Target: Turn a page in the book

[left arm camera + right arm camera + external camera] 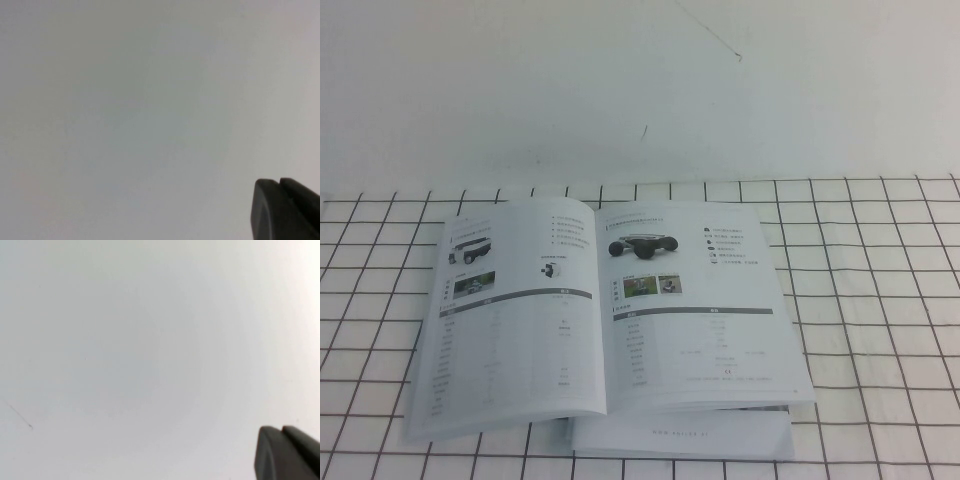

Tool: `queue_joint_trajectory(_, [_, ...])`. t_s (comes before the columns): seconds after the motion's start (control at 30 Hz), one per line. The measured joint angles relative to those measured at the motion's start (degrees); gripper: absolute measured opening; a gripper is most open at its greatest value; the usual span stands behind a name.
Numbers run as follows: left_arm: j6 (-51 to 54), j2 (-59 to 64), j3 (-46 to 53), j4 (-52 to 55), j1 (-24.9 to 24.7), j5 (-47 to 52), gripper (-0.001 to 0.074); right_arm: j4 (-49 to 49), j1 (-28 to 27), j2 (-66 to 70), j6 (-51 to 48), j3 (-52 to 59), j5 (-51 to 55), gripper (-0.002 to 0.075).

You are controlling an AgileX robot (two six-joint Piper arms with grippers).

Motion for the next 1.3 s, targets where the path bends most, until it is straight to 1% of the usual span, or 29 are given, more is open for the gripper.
queue_joint_trajectory(0.07, [-0.2,0.0,0.0,-0.6,0.0,0.2,-0.0003,0.0,0.0,0.0,0.0,-3.7,7.6,0.0000])
queue_joint_trajectory(0.13, [-0.5,-0.1,-0.8,-1.4,0.0,4.7,-0.0003,0.0,0.0,0.0,0.0,-7.9,15.0,0.0000])
queue_joint_trajectory(0.2, [-0.7,-0.1,-4.8,-1.0,0.0,16.5,-0.0003,0.0,0.0,0.0,0.0,-12.8,23.7,0.0000])
queue_joint_trajectory(0.3, [-0.9,0.2,-14.4,-0.9,0.0,34.7,-0.0003,0.0,0.0,1.3,0.0,-19.2,34.6,0.0000])
queue_joint_trajectory(0.37, [-1.0,1.6,-19.8,-0.9,0.0,43.2,-0.0003,1.1,0.0,4.0,0.0,-23.0,39.8,0.0000])
queue_joint_trajectory(0.5, [-1.1,8.0,-27.9,-1.0,0.0,52.6,-0.0003,6.8,0.0,13.4,-1.3,-28.4,48.2,0.0000])
queue_joint_trajectory(0.67, [0.9,21.7,-35.0,-1.6,0.0,61.9,-0.0003,15.8,0.0,27.6,-10.8,-33.4,55.5,0.0000])
queue_joint_trajectory(0.73, [3.8,27.8,-37.5,-3.5,0.0,64.7,-0.0003,19.6,0.0,34.0,-15.2,-35.3,57.5,0.0000])
queue_joint_trajectory(0.83, [11.2,36.4,-40.7,-10.0,0.0,67.4,-0.0003,26.3,0.0,42.4,-22.9,-37.1,58.4,0.0000])
queue_joint_trajectory(0.9, [19.3,42.2,-42.5,-17.8,0.0,69.3,-0.0003,31.2,0.0,48.0,-28.1,-37.8,58.5,0.0000])
queue_joint_trajectory(1.03, [39.5,52.1,-46.6,-36.2,0.0,75.2,-0.0003,43.6,0.0,57.9,-39.3,-38.6,59.7,0.0000])
queue_joint_trajectory(1.1, [45.1,56.2,-48.2,-42.9,-0.4,76.9,-0.0003,49.4,0.0,62.0,-43.3,-38.6,59.7,0.0000])
queue_joint_trajectory(1.2, [48.9,62.1,-49.9,-47.6,-3.1,75.3,-0.0003,55.3,0.6,68.5,-48.6,-39.1,59.7,0.0000])
queue_joint_trajectory(1.3, [50.9,68.3,-51.0,-47.7,-8.2,71.3,-0.0003,56.4,2.9,74.3,-50.9,-41.1,59.0,0.0000])
